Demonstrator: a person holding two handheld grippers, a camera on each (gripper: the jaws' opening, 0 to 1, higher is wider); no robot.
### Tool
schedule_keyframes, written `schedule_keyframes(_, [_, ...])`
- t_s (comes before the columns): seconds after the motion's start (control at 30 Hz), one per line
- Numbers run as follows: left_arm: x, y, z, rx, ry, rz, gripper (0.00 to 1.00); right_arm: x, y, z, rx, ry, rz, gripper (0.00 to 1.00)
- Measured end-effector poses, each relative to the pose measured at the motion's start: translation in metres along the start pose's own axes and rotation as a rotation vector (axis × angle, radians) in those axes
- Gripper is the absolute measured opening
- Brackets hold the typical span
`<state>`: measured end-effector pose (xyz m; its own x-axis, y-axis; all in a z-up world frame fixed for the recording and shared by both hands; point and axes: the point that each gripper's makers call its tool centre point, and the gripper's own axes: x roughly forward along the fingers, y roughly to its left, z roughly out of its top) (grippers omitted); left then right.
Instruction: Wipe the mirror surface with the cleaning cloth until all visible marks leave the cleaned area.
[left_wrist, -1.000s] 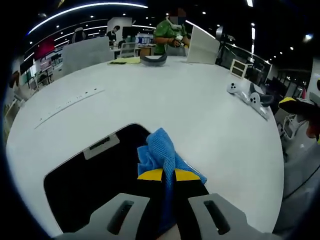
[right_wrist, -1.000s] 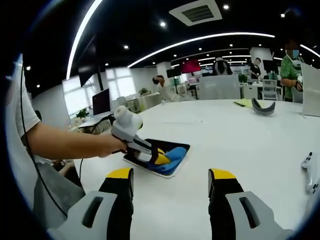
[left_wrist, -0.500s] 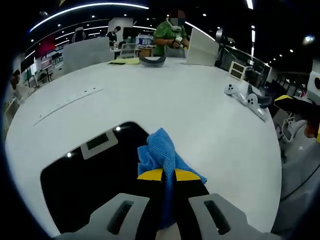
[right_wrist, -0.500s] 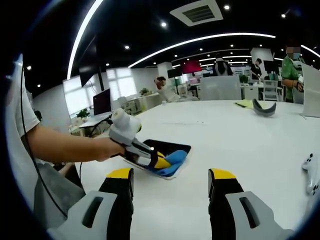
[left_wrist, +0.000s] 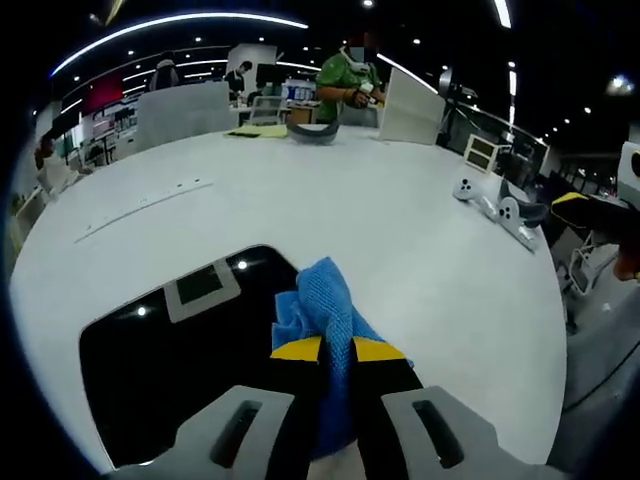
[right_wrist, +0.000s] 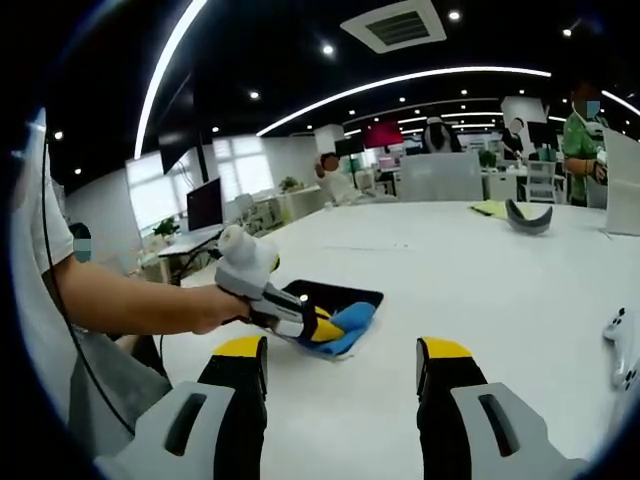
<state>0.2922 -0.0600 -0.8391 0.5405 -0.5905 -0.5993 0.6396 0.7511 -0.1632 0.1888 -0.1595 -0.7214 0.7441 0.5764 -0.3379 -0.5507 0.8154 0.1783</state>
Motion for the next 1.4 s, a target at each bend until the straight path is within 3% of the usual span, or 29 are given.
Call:
schedule_keyframes(0.67, [-0.0002, -0.0002, -0.0004, 0.045, 0.004, 0.034, 0.02, 0.0013, 0.0021, -0.002, -0.008, 0.01, -0.005, 0.58])
schedule_keyframes(0.8, [-0.0014, 0.0007, -0.0003, -0.04, -0.015, 0.003, 0.02, 0.0007, 0.0027, -0.0024, -0.007, 0.01, -0.005, 0.58])
schedule_keyframes(1.2, [-0.0015, 0.0017, 0.0008, -0.122, -0.034, -0.043, 0.02, -0.0012, -0.0001, -0.0024, -0.005, 0.008, -0.013, 0.58])
schedule_keyframes(1.33, [-0.003, 0.0046, 0.0022, -0.24, -0.072, -0.064, 0.02, -0.0019, -0.0011, -0.0024, -0.004, 0.007, -0.016, 0.58])
schedule_keyframes(1.4, [-0.0054, 0.0057, 0.0023, -0.255, -0.085, -0.072, 0.02, -0.0021, -0.0014, -0.0027, -0.003, 0.007, -0.017, 0.58])
